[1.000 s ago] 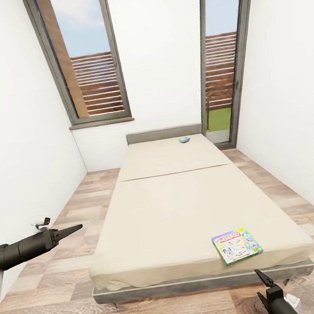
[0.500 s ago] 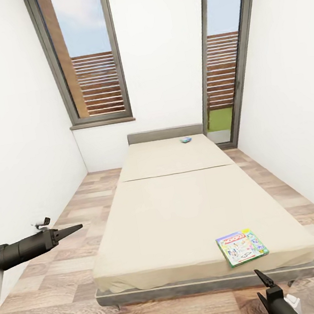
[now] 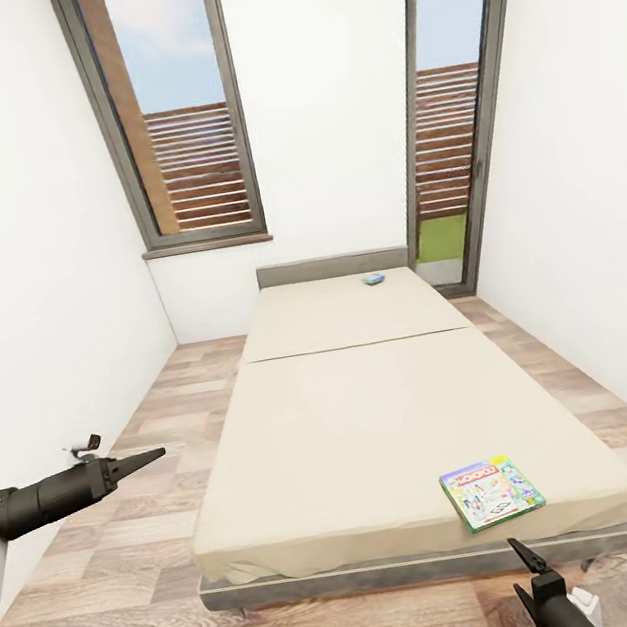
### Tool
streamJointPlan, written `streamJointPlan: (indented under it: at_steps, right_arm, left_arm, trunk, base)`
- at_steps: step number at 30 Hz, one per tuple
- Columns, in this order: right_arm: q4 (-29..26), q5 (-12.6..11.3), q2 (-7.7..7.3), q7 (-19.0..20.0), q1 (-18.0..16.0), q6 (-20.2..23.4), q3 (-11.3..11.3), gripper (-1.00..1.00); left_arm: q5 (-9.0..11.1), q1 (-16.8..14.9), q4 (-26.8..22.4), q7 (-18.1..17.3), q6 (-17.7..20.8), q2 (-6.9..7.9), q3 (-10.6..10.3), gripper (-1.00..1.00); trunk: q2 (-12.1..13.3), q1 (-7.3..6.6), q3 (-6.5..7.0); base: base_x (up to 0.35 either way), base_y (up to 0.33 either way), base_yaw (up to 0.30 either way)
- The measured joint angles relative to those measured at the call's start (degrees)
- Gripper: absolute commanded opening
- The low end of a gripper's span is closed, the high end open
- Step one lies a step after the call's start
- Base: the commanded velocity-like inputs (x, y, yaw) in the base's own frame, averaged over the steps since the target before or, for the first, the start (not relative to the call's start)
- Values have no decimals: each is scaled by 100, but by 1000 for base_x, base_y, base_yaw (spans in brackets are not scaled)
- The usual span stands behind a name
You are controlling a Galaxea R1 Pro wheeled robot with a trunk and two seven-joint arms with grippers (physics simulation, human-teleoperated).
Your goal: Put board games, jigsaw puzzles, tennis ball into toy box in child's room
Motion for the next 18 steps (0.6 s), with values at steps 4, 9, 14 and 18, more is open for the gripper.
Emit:
streamJointPlan:
  at_steps: [4,9,14,18]
  right_arm:
    - [0,1,0,0,0,0,0,100]
    - [0,2,0,0,0,0,0,100]
    - [-1,3,-6,-1,0,0,0,100]
    - [-3,-3,-12,-8,-5,-7,2,100]
  left_arm:
    - [4,1,0,0,0,-5,0,100]
    - [5,1,0,0,0,0,0,100]
    - [6,1,0,0,0,1,0,100]
    - [6,2,0,0,0,-5,0,100]
  trunk:
    - [0,0,0]
    - [0,0,0]
    - [0,0,0]
    - [-39,21,-17]
  base:
    - [0,1,0]
    - [0,0,0]
    - [0,0,0]
    - [0,0,0]
